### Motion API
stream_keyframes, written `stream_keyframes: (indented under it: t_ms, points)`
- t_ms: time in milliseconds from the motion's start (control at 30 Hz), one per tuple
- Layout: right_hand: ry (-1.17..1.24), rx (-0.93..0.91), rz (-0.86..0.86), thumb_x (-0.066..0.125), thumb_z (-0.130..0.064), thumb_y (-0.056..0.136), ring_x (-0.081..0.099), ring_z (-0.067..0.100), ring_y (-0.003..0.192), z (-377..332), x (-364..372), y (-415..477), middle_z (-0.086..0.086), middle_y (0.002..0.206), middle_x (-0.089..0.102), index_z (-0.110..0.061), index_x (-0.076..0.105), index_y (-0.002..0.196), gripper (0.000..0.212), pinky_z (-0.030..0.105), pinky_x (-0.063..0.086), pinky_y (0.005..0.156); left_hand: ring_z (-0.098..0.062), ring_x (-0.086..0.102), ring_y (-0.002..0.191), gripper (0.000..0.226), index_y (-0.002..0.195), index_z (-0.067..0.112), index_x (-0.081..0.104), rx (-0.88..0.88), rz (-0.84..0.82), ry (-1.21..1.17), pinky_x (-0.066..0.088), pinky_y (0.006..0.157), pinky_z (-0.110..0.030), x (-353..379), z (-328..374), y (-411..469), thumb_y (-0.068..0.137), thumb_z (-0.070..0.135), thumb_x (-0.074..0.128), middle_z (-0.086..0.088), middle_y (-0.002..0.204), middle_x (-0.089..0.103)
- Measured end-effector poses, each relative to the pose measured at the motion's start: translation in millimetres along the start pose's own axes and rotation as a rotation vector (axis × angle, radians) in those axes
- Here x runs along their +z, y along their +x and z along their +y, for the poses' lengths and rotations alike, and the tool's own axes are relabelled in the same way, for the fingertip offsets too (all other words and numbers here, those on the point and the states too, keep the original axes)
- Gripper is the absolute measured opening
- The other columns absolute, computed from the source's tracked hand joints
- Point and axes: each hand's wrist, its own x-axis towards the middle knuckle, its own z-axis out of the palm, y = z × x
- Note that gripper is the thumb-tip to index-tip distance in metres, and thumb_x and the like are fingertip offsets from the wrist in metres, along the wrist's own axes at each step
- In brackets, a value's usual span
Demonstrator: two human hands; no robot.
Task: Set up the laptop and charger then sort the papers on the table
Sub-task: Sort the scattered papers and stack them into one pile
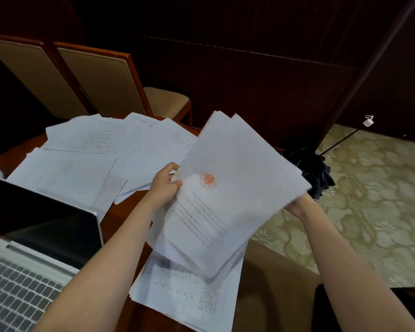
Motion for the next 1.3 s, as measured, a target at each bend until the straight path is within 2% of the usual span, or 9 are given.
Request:
stream_keyframes:
  t_ms: [100, 200, 333, 500, 700, 800, 1033, 1133, 1300]
  points:
    - [0.197, 0.069, -0.13, 0.038, -0.064, 0.077, 0.064, 0.027, 0.1, 13, -2, -9, 0.009, 0.107, 0.069, -0.016, 0.058, 0.113, 0.063, 0.044, 0.056, 0.08, -0.022, 0.056, 0.096, 0.018, 0.101, 0.016, 0.045, 0.004, 0.157, -0.131, 0.043, 0.061, -0.017, -2, 0, -2, 0.091, 0.001, 0.049, -0.007, 0.107, 0.06]
    - [-0.073, 0.026, -0.175, 0.052, -0.039, 0.089, 0.066, 0.024, 0.102, 29, 19, -14, 0.007, 0.119, 0.065, -0.018, 0.054, 0.121, 0.039, 0.041, 0.056, 0.084, -0.015, 0.055, 0.094, 0.02, 0.107, 0.019, 0.043, 0.033, 0.234, -0.261, 0.044, 0.063, -0.014, 3, 8, -8, 0.093, 0.007, 0.051, -0.002, 0.113, 0.057]
    - [-0.173, -0.228, 0.068, 0.06, -0.009, 0.089, 0.065, 0.022, 0.096, 24, 54, -17, 0.003, 0.104, 0.068, -0.019, 0.058, 0.098, 0.014, 0.04, 0.053, 0.088, -0.001, 0.053, 0.082, 0.039, 0.124, 0.031, 0.037, 0.076, 0.26, -0.375, 0.045, 0.062, -0.014, 8, 17, -14, 0.093, 0.015, 0.055, 0.011, 0.109, 0.051]
    - [-0.217, -0.421, 0.057, 0.062, -0.006, 0.086, 0.064, 0.01, 0.085, 10, 62, -32, -0.006, 0.093, 0.065, -0.022, 0.059, 0.09, 0.017, 0.019, 0.056, 0.069, -0.014, 0.054, 0.104, 0.048, 0.121, 0.033, 0.037, 0.161, 0.204, -0.474, 0.046, 0.089, -0.033, 0, 17, -20, 0.088, 0.007, 0.06, 0.007, 0.114, 0.055]
    - [-0.14, -0.407, 0.039, 0.07, 0.002, 0.075, 0.063, 0.01, 0.087, 17, 62, -41, -0.003, 0.095, 0.065, -0.023, 0.06, 0.092, 0.031, 0.021, 0.052, 0.068, -0.011, 0.057, 0.105, 0.06, 0.127, 0.03, 0.039, 0.212, 0.201, -0.545, 0.05, 0.082, -0.02, -5, 14, -26, 0.071, 0.028, 0.06, 0.012, 0.116, 0.056]
    - [-0.17, -0.391, 0.071, 0.073, -0.002, 0.074, 0.063, 0.012, 0.084, 18, 71, -40, -0.004, 0.09, 0.066, -0.024, 0.061, 0.086, 0.027, 0.024, 0.052, 0.069, -0.01, 0.057, 0.097, 0.065, 0.133, 0.013, 0.04, 0.275, 0.197, -0.471, 0.052, 0.07, -0.008, -1, 20, -25, 0.073, 0.023, 0.062, 0.005, 0.118, 0.053]
    - [-0.085, -0.433, 0.071, 0.069, -0.001, 0.077, 0.062, 0.006, 0.079, 12, 76, -41, -0.006, 0.089, 0.065, -0.019, 0.059, 0.086, 0.022, 0.01, 0.051, 0.055, -0.011, 0.059, 0.103, 0.052, 0.124, 0.024, 0.042, 0.318, 0.223, -0.48, 0.053, 0.078, -0.015, -12, 31, -24, 0.074, 0.026, 0.059, 0.013, 0.11, 0.058]
    - [-0.146, -0.382, 0.067, 0.07, -0.004, 0.077, 0.061, 0.005, 0.081, 25, 75, -39, -0.007, 0.09, 0.064, -0.021, 0.057, 0.088, 0.024, 0.014, 0.052, 0.058, -0.012, 0.054, 0.108, 0.053, 0.131, 0.021, 0.042, 0.188, 0.199, -0.424, 0.047, 0.094, -0.032, -6, 18, -25, 0.084, 0.019, 0.066, 0.005, 0.122, 0.055]
    - [-0.211, -0.361, 0.097, 0.068, -0.009, 0.082, 0.062, 0.008, 0.081, 27, 83, -35, -0.009, 0.087, 0.064, -0.017, 0.059, 0.092, 0.016, 0.017, 0.054, 0.066, -0.015, 0.048, 0.119, 0.051, 0.135, 0.024, 0.04, 0.013, 0.237, -0.347, 0.043, 0.093, -0.034, -2, 15, -24, 0.089, 0.018, 0.061, 0.002, 0.128, 0.051]
